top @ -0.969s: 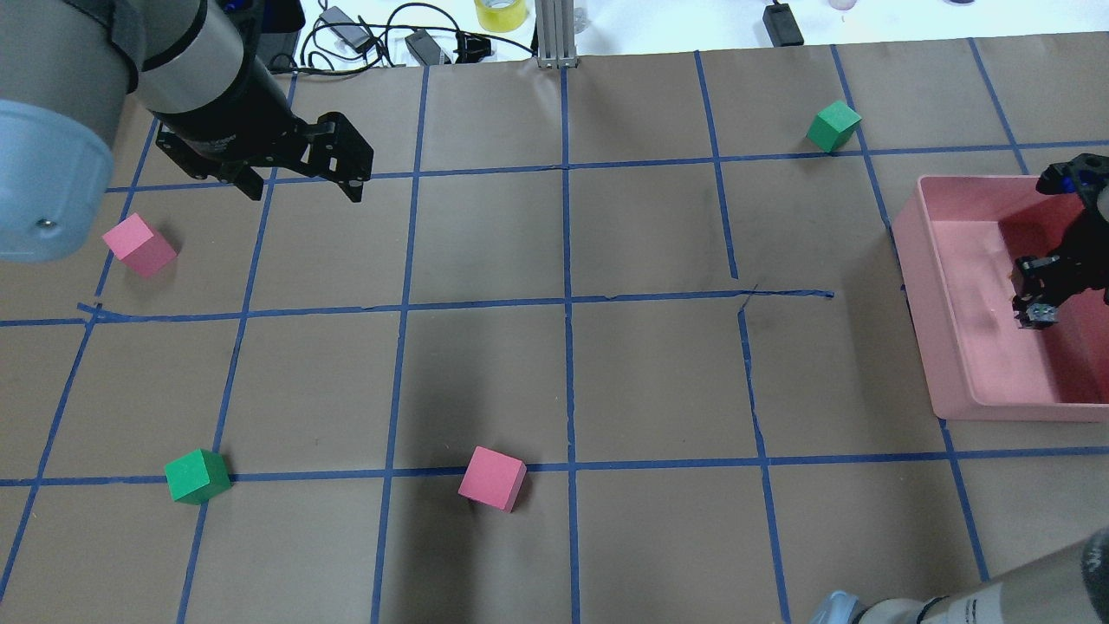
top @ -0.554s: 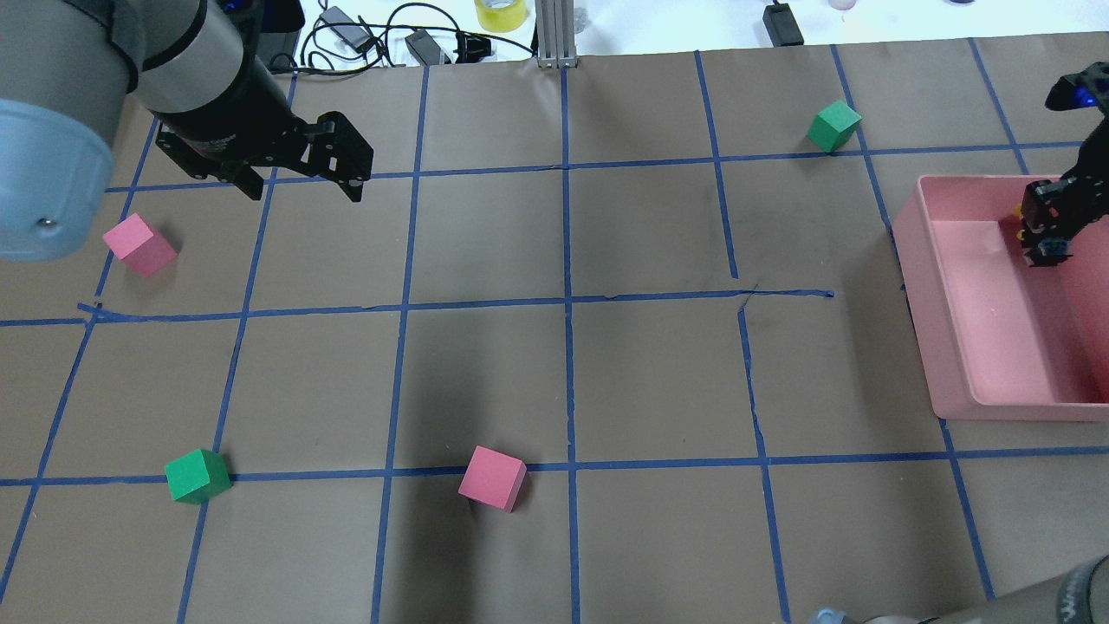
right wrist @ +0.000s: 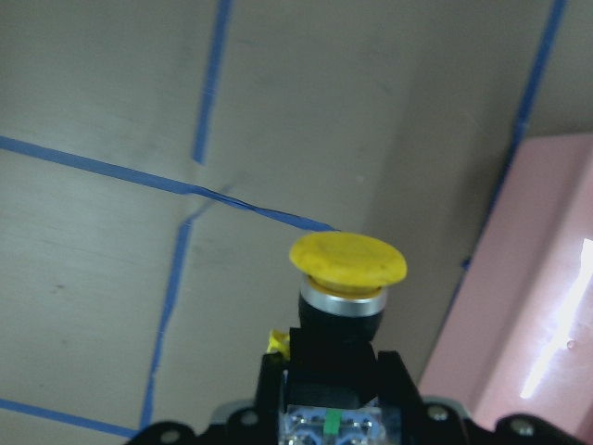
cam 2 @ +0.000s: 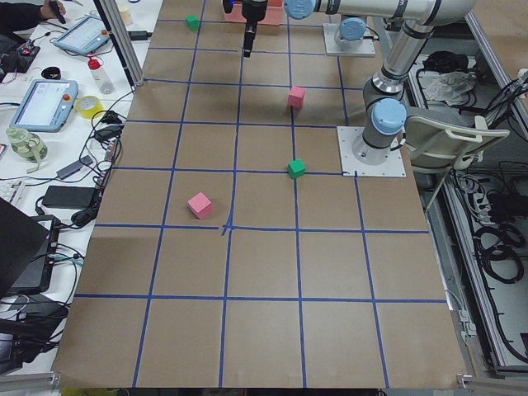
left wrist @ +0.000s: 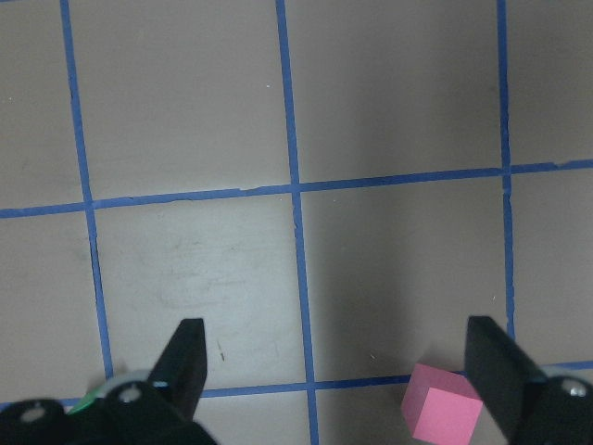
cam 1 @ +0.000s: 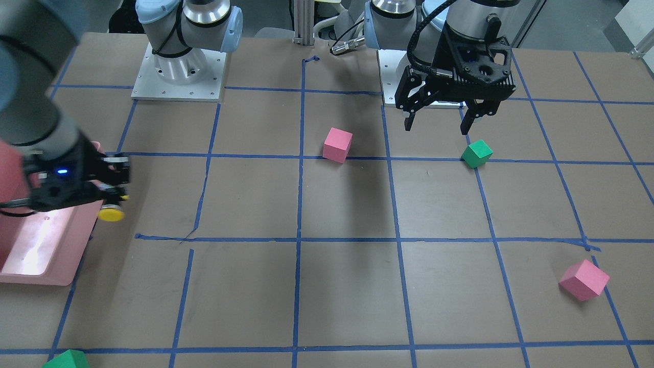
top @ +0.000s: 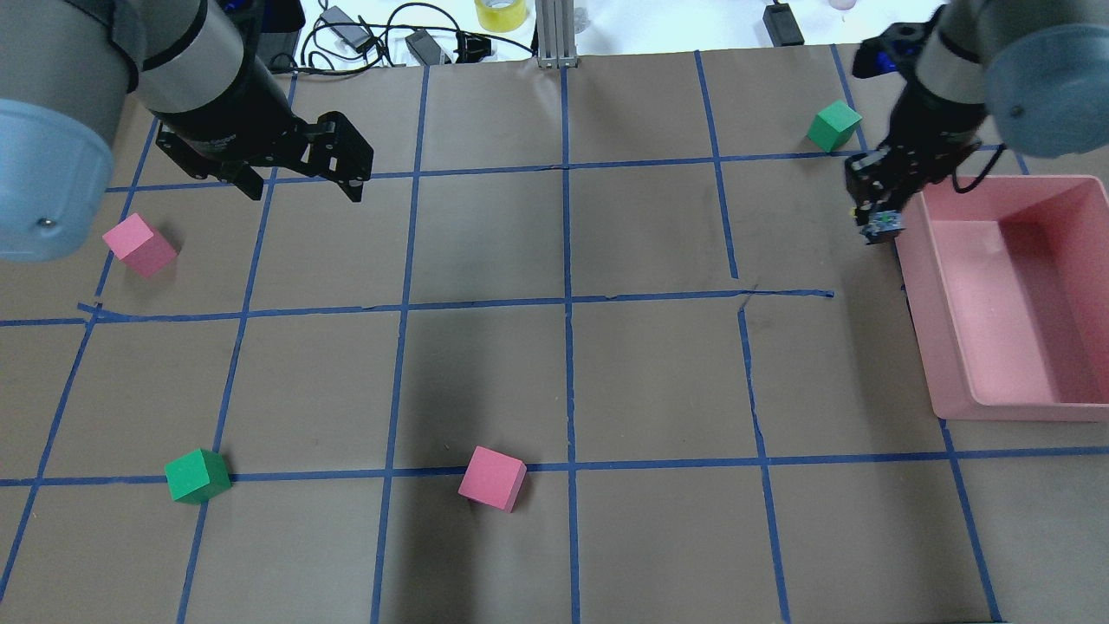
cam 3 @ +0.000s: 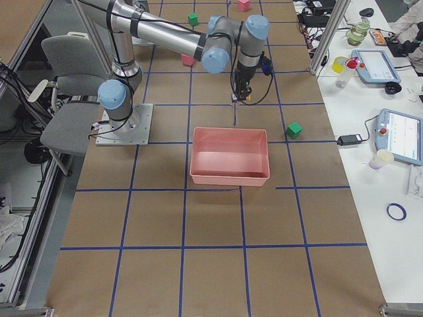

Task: Align button upright
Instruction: 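Carry the button out of the tray toward the table center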

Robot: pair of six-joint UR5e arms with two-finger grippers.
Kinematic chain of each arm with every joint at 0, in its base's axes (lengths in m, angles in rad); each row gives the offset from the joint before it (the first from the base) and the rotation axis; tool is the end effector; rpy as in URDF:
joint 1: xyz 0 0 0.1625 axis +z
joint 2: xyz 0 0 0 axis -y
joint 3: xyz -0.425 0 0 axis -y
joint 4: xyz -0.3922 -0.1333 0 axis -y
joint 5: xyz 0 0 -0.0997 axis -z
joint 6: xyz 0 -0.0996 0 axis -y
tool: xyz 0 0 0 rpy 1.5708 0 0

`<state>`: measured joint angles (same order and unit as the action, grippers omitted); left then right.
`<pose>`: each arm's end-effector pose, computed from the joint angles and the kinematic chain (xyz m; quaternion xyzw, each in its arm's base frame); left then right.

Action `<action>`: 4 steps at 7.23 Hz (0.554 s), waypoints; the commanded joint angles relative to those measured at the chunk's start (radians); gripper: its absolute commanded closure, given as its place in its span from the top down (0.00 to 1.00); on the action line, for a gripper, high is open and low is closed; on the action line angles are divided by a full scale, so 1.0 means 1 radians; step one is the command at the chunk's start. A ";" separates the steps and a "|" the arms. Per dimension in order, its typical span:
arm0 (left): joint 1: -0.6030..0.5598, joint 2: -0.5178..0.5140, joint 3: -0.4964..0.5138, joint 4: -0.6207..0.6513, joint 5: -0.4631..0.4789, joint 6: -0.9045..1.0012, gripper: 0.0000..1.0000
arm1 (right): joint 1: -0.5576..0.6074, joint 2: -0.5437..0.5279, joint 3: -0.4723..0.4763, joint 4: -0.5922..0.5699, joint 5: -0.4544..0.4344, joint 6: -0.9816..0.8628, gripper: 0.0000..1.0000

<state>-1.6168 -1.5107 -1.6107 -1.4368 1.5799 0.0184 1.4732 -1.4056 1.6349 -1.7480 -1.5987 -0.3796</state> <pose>-0.1543 -0.4738 0.5115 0.0317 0.9965 -0.0771 0.0035 0.0767 -0.5563 0.3880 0.1408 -0.9896 -0.0286 0.0074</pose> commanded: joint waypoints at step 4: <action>-0.002 0.000 0.000 -0.001 -0.001 0.000 1.00 | 0.499 0.124 0.013 -0.209 0.059 0.559 0.00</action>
<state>-1.6178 -1.5109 -1.6107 -1.4380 1.5797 0.0184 1.9037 -1.3247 1.6455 -1.8976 -1.5447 0.1021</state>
